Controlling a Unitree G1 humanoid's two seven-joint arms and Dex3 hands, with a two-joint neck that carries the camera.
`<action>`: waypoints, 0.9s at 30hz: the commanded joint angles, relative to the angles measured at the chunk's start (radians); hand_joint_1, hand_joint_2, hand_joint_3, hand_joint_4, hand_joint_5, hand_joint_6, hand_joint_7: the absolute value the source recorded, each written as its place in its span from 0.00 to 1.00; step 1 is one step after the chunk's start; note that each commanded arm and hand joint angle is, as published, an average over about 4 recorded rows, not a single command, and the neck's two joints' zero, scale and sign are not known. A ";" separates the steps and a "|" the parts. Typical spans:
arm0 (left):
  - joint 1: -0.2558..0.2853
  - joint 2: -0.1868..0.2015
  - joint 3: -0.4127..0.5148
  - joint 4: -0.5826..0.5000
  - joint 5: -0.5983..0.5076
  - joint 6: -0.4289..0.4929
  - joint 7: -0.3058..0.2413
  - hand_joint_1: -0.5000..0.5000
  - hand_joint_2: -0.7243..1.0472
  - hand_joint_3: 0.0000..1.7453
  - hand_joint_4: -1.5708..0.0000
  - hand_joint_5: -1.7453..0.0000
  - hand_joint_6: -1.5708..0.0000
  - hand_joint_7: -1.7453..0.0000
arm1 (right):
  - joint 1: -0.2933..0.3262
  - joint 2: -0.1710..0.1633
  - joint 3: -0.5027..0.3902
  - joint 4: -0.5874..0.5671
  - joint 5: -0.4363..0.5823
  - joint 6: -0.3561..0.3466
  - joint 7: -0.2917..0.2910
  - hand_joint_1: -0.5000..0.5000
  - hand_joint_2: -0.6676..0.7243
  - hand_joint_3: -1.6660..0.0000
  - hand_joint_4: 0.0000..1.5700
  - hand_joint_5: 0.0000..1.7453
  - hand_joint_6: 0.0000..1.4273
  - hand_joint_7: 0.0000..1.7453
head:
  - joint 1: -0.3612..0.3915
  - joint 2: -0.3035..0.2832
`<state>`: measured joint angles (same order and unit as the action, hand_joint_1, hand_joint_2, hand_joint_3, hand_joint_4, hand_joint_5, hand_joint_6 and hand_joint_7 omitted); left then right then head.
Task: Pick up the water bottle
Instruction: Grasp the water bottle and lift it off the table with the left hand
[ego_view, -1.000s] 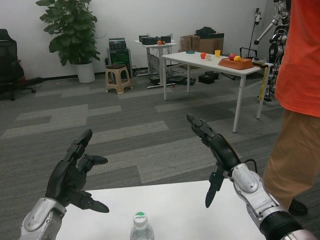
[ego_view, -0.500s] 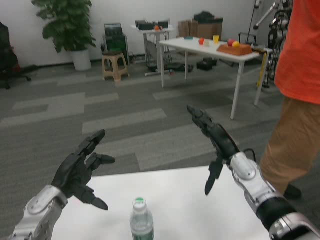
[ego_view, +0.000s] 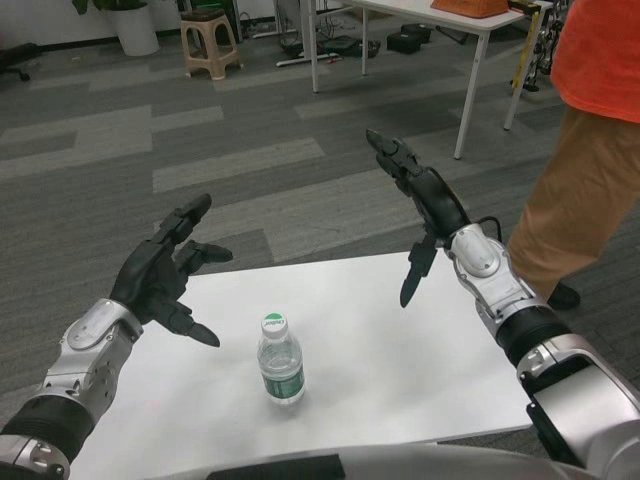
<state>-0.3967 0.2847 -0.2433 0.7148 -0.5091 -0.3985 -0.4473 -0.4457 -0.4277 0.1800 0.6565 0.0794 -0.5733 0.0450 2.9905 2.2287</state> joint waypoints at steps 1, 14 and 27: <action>-0.016 0.019 -0.012 0.021 -0.006 0.021 -0.013 0.00 0.30 0.05 1.00 0.18 1.00 0.92 | 0.001 0.000 0.003 0.009 0.005 -0.003 -0.005 0.04 0.91 1.00 0.00 0.00 0.00 0.00 | -0.001 -0.002; -0.083 0.023 -0.140 0.151 -0.037 0.048 -0.029 0.00 0.25 0.05 1.00 0.18 1.00 0.92 | 0.007 -0.006 0.009 0.013 0.005 -0.004 -0.005 0.04 0.91 1.00 0.00 0.00 0.00 0.00 | 0.015 0.010; -0.228 -0.068 -0.333 0.405 -0.061 0.073 -0.003 0.00 0.20 0.05 1.00 0.18 1.00 0.92 | 0.007 -0.010 0.021 0.028 0.005 -0.003 -0.005 0.04 0.91 1.00 0.00 0.00 0.00 0.00 | 0.022 0.009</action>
<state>-0.5922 0.2256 -0.5553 1.0883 -0.5705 -0.3392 -0.4594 -0.4410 -0.4340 0.1984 0.6788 0.0795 -0.5735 0.0446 3.0112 2.2382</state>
